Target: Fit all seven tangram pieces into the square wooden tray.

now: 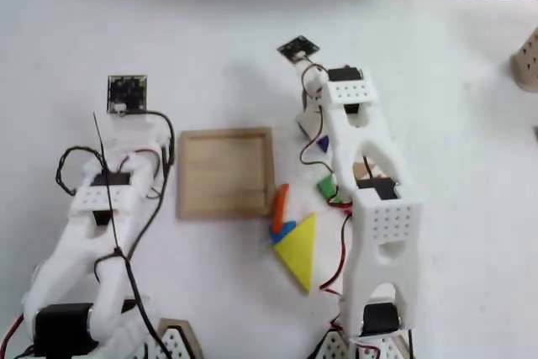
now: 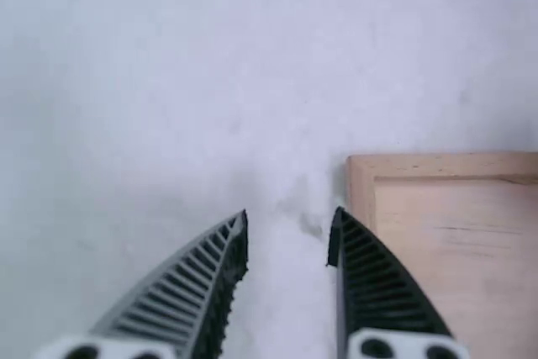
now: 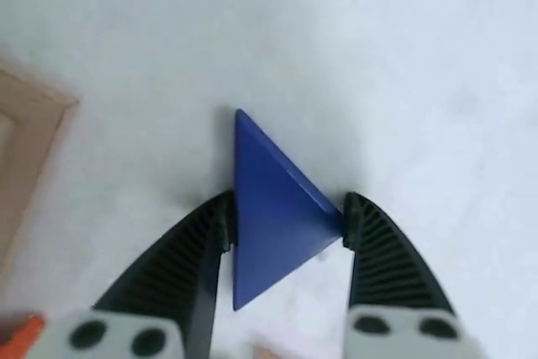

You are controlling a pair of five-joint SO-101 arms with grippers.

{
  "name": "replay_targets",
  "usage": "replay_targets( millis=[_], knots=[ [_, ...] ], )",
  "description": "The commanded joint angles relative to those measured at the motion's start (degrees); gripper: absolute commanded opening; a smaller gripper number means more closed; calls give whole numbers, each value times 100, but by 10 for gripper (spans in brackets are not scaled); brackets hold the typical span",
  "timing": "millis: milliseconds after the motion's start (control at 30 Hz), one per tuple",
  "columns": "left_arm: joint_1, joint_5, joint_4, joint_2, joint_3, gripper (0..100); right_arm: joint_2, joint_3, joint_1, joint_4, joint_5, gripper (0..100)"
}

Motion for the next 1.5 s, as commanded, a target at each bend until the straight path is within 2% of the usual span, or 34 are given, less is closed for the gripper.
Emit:
replay_targets(
  millis=[0,167,333,500,567,700,800,1033,1167,1300,1467],
  knots=[
    [-75,-70,-316,-233,-35,177,-101,-246,57,207,-255,95],
    [-180,-44,-316,-242,-53,177,-101,-712,-22,1007,-360,95],
    [-180,-44,-387,-242,-44,177,-101,-1565,-136,1991,-1451,95],
    [-189,-26,-466,-233,-26,177,-101,-2347,-813,3099,-1723,95],
    [-198,-26,-466,-233,-26,177,-101,-2435,-1209,3231,-1741,95],
    [-251,-18,-466,-233,-44,177,-101,-2435,-1815,3231,-2207,95],
    [-286,-18,-475,-233,-62,176,-101,-2391,-2176,3248,-2224,95],
    [-286,-18,-475,-233,-70,176,-1138,-967,-2897,3143,-2242,94],
    [-259,-18,-475,-233,-70,176,-1930,281,-3055,2088,-2268,94],
    [-259,-18,-475,-233,-53,175,-2079,1196,-3029,813,-2224,98],
    [-259,-18,-457,-233,-44,174,-1833,1354,-3301,400,-1503,138]
  ],
)
